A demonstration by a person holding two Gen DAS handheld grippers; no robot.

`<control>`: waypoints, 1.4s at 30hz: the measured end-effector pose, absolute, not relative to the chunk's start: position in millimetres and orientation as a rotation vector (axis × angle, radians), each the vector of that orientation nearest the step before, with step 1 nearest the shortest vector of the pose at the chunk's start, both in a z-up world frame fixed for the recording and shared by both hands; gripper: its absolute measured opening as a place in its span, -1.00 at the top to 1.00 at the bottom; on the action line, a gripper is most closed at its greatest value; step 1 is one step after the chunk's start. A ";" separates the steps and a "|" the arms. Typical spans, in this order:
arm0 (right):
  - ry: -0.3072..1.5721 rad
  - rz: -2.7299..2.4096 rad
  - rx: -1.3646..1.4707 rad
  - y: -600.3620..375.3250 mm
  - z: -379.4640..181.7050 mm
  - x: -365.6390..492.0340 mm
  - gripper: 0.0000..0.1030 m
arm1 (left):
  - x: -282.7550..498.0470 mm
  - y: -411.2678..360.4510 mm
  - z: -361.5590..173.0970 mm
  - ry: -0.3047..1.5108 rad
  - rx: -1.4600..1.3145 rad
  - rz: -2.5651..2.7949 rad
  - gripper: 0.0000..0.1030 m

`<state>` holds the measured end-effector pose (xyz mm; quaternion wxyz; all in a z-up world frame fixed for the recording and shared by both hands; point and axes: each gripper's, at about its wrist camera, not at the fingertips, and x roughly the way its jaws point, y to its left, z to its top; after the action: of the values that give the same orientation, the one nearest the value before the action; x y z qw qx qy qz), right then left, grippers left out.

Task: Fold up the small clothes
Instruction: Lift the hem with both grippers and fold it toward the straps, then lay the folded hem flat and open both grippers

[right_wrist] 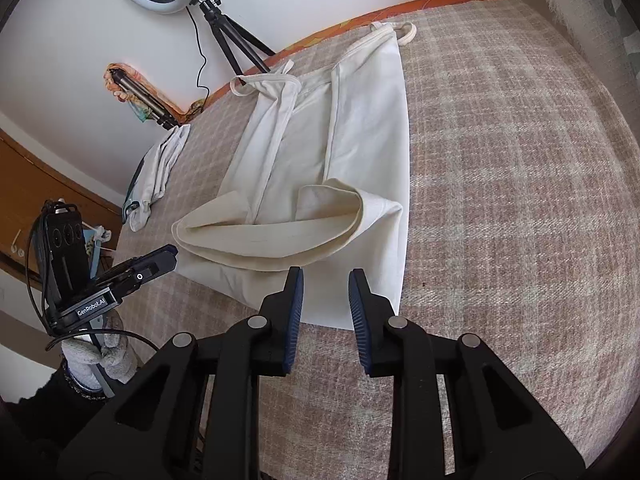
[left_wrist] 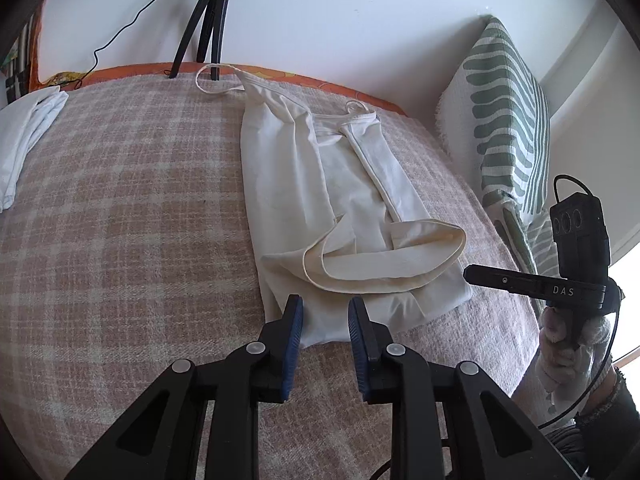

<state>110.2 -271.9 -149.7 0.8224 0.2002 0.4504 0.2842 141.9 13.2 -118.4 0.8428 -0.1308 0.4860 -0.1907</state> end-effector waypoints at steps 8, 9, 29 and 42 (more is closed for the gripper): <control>0.967 0.624 0.370 -249.4 -157.7 135.1 0.49 | 172.7 3.0 -134.6 1.060 -0.288 -0.410 0.58; 0.946 0.605 0.375 -250.4 -155.3 138.3 0.49 | 175.5 4.6 -134.0 1.049 -0.295 -0.387 0.55; 0.979 0.463 0.478 -306.9 -172.9 111.4 0.20 | 147.0 34.7 -148.6 1.116 -0.415 -0.326 0.55; 0.982 0.397 0.298 -296.3 -167.1 99.8 0.97 | 122.1 20.9 -141.4 1.039 -0.127 -0.267 0.77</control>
<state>99.8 -296.3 -167.1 0.8524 0.1418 0.4666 0.1885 122.1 20.9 -141.4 0.8577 -0.0603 0.4944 -0.1273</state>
